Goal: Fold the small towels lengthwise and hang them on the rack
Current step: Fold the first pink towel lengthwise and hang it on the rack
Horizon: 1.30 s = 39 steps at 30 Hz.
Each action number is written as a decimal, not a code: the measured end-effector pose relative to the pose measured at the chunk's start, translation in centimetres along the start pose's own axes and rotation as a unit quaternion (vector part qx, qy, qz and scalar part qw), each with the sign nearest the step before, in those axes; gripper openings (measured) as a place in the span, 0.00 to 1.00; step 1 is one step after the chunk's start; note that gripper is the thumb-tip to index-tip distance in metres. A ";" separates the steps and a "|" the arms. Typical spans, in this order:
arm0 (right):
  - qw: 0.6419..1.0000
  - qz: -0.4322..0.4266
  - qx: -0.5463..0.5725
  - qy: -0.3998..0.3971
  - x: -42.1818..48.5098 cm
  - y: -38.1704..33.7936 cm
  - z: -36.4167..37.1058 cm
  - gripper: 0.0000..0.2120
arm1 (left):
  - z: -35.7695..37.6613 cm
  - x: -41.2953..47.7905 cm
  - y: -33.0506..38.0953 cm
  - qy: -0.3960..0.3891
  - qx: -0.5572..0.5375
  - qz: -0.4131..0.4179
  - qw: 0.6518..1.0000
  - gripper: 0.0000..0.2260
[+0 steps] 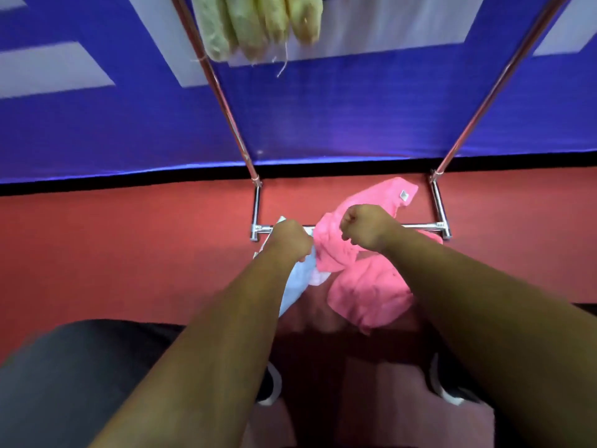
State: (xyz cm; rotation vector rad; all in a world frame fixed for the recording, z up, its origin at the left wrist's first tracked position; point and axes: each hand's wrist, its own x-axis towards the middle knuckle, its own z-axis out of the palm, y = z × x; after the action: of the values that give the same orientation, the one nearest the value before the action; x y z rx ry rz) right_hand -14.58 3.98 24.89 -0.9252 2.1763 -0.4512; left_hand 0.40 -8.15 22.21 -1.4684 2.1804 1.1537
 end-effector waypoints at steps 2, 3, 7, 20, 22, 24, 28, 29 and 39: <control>0.999 0.033 0.000 -0.041 0.8 1.4 1.9 0.04 | 1.8 2.0 -1.3 0.002 0.001 -0.013 1.000 0.09; 0.998 0.043 -0.005 -0.053 1.2 2.3 3.0 0.04 | 2.8 2.8 -1.9 0.002 0.006 -0.014 1.000 0.09; 0.994 0.038 -0.057 -0.080 2.8 5.5 6.9 0.12 | 6.8 5.3 -4.2 -0.024 0.016 -0.037 0.999 0.09; 0.985 0.160 0.032 -0.061 8.5 10.2 12.3 0.13 | 15.0 10.0 -6.3 -0.090 -0.101 -0.069 0.988 0.16; 0.979 0.182 0.058 -0.065 8.7 11.1 12.7 0.12 | 15.3 10.1 -6.5 -0.113 -0.143 -0.068 0.981 0.17; 0.977 0.189 0.061 -0.071 8.6 11.6 13.2 0.12 | 15.5 10.4 -6.9 -0.118 -0.160 -0.077 0.977 0.20; 0.987 0.145 0.013 -0.065 8.0 12.1 14.3 0.11 | 16.1 11.2 -7.7 -0.121 -0.269 -0.144 0.945 0.22; 0.988 0.139 0.006 -0.064 7.9 12.1 14.5 0.11 | 16.3 11.3 -7.7 -0.114 -0.296 -0.152 0.936 0.17; 0.990 0.124 0.073 -0.007 7.9 11.6 14.4 0.23 | 13.0 9.4 -3.0 0.037 -0.364 -0.079 0.927 0.16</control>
State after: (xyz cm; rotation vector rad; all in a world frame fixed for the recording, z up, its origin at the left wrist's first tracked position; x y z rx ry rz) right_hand -13.47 5.58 4.83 -0.5684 2.1767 -0.4726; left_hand -3.84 -5.26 6.65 -1.9320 1.6870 1.9986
